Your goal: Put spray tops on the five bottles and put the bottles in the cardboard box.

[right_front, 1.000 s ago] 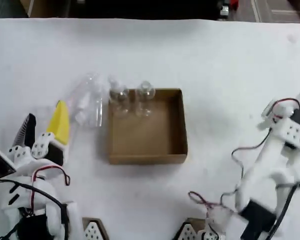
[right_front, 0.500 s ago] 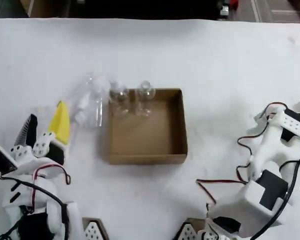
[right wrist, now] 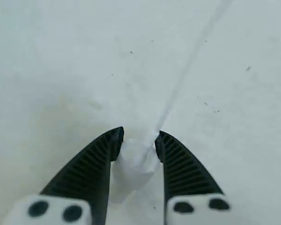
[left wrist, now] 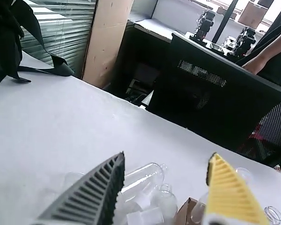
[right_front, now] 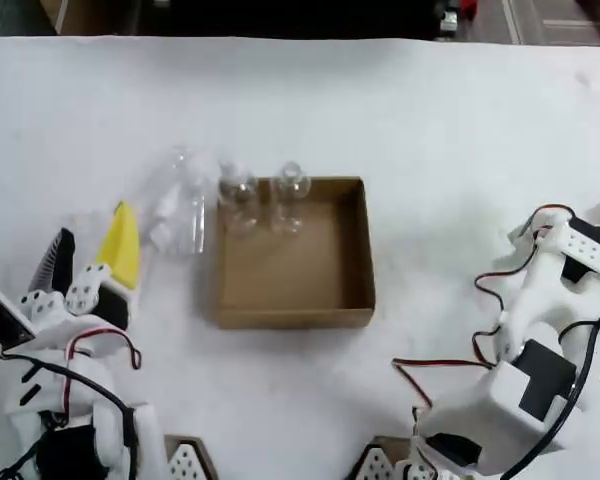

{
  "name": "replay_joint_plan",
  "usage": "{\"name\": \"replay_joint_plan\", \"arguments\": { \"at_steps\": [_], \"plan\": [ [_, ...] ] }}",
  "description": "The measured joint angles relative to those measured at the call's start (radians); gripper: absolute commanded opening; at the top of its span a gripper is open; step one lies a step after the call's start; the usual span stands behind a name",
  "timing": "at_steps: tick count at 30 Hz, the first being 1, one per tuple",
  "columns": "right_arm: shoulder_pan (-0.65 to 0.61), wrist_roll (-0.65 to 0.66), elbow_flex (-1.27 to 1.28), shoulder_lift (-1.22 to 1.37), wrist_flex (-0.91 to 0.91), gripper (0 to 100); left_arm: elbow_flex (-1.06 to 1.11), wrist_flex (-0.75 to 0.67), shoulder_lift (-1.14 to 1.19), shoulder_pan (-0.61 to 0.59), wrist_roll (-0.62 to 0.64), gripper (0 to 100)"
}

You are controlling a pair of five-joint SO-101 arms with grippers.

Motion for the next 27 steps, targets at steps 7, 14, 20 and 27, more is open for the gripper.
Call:
{"name": "replay_joint_plan", "arguments": {
  "at_steps": [7,14,20,27],
  "plan": [
    [-0.04,-0.006,0.0,0.0,0.0,6.0,0.0,-0.003,0.0,0.0,0.0,27],
    [-0.107,-0.006,0.0,0.0,0.075,28.3,0.0,-0.003,0.0,0.0,0.0,27],
    [-0.141,0.14,-0.034,0.0,0.206,28.3,0.0,-0.003,0.0,0.0,0.0,27],
    [-0.249,0.666,-0.298,-0.092,0.506,28.3,0.0,-0.003,0.0,0.0,0.0,27]
  ]
}}
